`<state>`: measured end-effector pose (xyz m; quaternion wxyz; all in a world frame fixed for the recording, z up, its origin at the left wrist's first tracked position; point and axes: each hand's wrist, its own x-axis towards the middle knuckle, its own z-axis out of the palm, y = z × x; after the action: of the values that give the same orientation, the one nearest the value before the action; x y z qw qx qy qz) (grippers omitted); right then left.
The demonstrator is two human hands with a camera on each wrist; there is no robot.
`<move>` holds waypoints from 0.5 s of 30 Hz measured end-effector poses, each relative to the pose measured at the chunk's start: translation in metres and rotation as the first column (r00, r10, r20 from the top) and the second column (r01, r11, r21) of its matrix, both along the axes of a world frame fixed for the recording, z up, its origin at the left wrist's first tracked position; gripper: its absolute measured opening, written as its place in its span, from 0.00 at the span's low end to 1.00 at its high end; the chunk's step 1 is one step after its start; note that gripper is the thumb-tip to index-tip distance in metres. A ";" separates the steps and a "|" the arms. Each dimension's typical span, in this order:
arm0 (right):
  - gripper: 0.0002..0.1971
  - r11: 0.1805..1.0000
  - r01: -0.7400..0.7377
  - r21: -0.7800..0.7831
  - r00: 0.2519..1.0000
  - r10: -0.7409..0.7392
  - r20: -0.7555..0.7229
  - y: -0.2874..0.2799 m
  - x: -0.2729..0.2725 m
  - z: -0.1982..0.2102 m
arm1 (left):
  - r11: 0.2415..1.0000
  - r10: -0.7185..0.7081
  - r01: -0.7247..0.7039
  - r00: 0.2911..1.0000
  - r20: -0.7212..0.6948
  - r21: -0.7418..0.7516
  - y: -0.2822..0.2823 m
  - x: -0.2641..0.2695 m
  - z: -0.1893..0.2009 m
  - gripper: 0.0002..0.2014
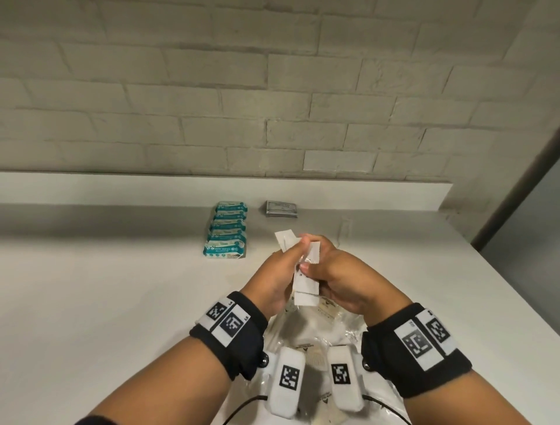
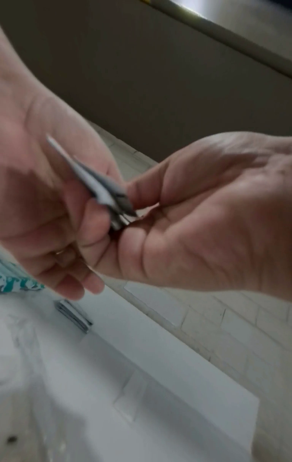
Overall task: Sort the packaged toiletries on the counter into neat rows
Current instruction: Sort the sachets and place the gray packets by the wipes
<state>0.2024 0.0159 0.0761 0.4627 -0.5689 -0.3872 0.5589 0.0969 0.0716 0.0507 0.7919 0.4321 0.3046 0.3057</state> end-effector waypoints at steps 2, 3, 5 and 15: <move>0.42 1.000 -0.002 0.001 0.979 0.002 0.202 0.004 0.000 0.000 | 0.999 -0.004 0.004 1.000 0.001 -0.045 -0.002 -0.001 -0.001 0.10; 0.48 1.000 0.006 0.002 0.953 -0.006 0.304 0.005 0.000 0.000 | 0.999 0.001 -0.001 1.000 0.006 -0.053 -0.002 -0.001 -0.001 0.11; 0.56 0.998 0.056 0.027 0.843 -0.062 0.534 0.006 -0.002 0.001 | 0.996 0.059 -0.056 0.998 0.032 -0.072 -0.001 -0.001 -0.001 0.12; 0.73 0.867 -0.497 0.042 0.252 0.098 0.963 -0.010 -0.004 0.010 | 0.984 -0.144 0.135 0.987 -0.072 -0.113 0.006 -0.007 0.005 0.09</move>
<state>0.1980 0.0059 0.0864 0.1227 -0.6098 -0.7730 0.1243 0.0896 0.0775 0.0561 0.8205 0.4210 0.3212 0.2151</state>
